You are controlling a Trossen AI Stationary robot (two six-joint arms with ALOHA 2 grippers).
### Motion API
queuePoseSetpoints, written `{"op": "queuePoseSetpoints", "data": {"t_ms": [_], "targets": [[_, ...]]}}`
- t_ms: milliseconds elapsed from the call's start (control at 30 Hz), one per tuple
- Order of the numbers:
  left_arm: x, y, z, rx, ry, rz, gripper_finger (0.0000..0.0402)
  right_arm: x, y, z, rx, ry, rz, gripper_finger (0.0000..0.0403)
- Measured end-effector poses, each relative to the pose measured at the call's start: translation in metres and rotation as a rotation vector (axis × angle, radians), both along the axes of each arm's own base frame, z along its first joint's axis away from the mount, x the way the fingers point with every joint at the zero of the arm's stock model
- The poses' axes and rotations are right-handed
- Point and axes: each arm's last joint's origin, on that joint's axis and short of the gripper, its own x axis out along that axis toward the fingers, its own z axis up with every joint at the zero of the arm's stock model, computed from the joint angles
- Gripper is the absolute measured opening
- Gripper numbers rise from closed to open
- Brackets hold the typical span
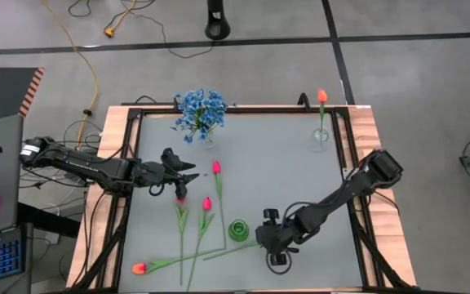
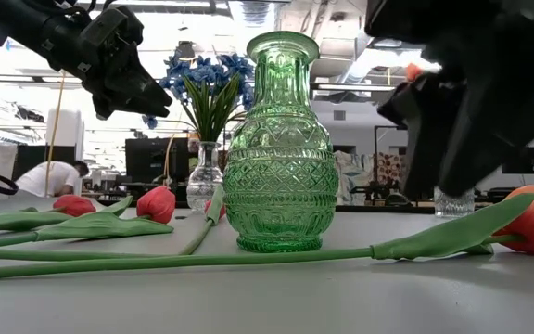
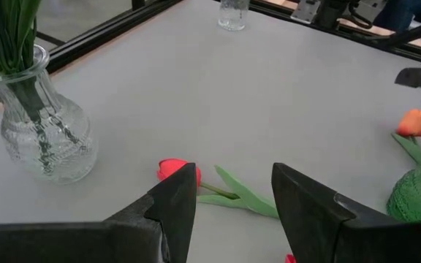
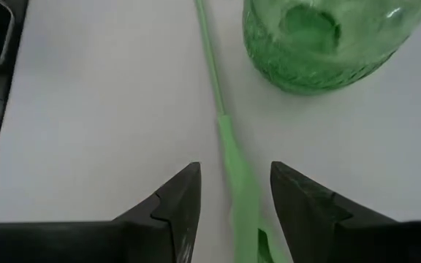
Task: Sort flowers into vase by color
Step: Put the right orange tulip into the top right transparent vase
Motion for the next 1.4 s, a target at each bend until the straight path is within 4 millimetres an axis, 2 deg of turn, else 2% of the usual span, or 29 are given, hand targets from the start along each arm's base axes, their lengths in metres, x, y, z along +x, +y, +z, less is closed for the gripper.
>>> {"op": "queuePoseSetpoints", "data": {"t_ms": [567,767,1200,1400], "targets": [[0.0,0.0,0.0,0.0,0.001,0.001,0.0167,-0.002,-0.001,-0.004,-0.022,0.034,0.002,0.013],[0.0,0.0,0.0,0.001,0.001,0.001,0.0167,-0.002,-0.001,-0.003,-0.02,0.029,0.001,0.0128],[-0.001,0.0,-0.001,0.004,0.018,0.002,0.0167,0.004,0.0,-0.028,-0.038,0.074,0.026,0.0127],[-0.001,0.0,-0.002,0.005,0.019,0.003,0.0167,0.005,-0.003,-0.03,-0.052,0.096,0.017,0.0127]]}}
